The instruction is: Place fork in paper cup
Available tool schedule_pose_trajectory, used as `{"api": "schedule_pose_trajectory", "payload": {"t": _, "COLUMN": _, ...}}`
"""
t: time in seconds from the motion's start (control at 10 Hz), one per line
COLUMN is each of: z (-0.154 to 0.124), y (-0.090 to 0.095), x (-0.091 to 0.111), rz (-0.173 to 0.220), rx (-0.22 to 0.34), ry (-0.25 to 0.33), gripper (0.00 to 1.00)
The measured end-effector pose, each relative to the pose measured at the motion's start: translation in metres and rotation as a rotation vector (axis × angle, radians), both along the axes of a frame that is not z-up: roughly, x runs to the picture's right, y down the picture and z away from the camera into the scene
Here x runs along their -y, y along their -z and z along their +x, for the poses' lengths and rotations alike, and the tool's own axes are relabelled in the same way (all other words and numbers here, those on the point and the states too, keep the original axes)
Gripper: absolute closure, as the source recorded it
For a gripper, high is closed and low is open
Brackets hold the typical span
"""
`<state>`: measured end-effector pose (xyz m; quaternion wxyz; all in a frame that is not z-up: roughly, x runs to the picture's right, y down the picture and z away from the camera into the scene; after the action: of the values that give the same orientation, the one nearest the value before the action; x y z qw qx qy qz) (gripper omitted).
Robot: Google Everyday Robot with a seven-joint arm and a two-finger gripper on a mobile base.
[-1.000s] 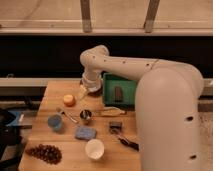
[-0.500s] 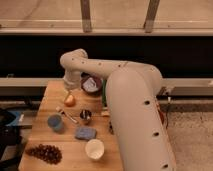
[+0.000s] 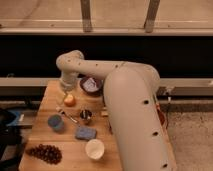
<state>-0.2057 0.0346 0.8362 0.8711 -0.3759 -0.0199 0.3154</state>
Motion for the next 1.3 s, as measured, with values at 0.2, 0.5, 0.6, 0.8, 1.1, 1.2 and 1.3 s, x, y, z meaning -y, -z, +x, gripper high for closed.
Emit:
{"api": "schedule_pose_trajectory", "payload": {"t": 0.2, "z": 0.001, "y": -0.003, "x": -0.014, "rz": -0.025, "rx": -0.008, "ry": -0.023, "gripper": 0.20}}
{"api": "schedule_pose_trajectory", "payload": {"t": 0.5, "z": 0.001, "y": -0.006, "x": -0.043, "rz": -0.064, "rx": -0.030, "ry": -0.057, "gripper": 0.20}}
{"api": "schedule_pose_trajectory", "payload": {"t": 0.6, "z": 0.000, "y": -0.006, "x": -0.050, "rz": -0.077, "rx": -0.035, "ry": -0.059, "gripper": 0.20}}
{"api": "schedule_pose_trajectory", "payload": {"t": 0.8, "z": -0.004, "y": -0.007, "x": -0.060, "rz": -0.097, "rx": -0.037, "ry": -0.062, "gripper": 0.20}}
{"api": "schedule_pose_trajectory", "payload": {"t": 1.1, "z": -0.007, "y": -0.015, "x": -0.071, "rz": -0.124, "rx": -0.042, "ry": -0.070, "gripper": 0.20}}
{"api": "schedule_pose_trajectory", "payload": {"t": 1.2, "z": -0.011, "y": -0.017, "x": -0.071, "rz": -0.125, "rx": -0.038, "ry": -0.069, "gripper": 0.20}}
{"api": "schedule_pose_trajectory", "payload": {"t": 1.3, "z": -0.015, "y": -0.017, "x": -0.069, "rz": -0.123, "rx": -0.033, "ry": -0.067, "gripper": 0.20}}
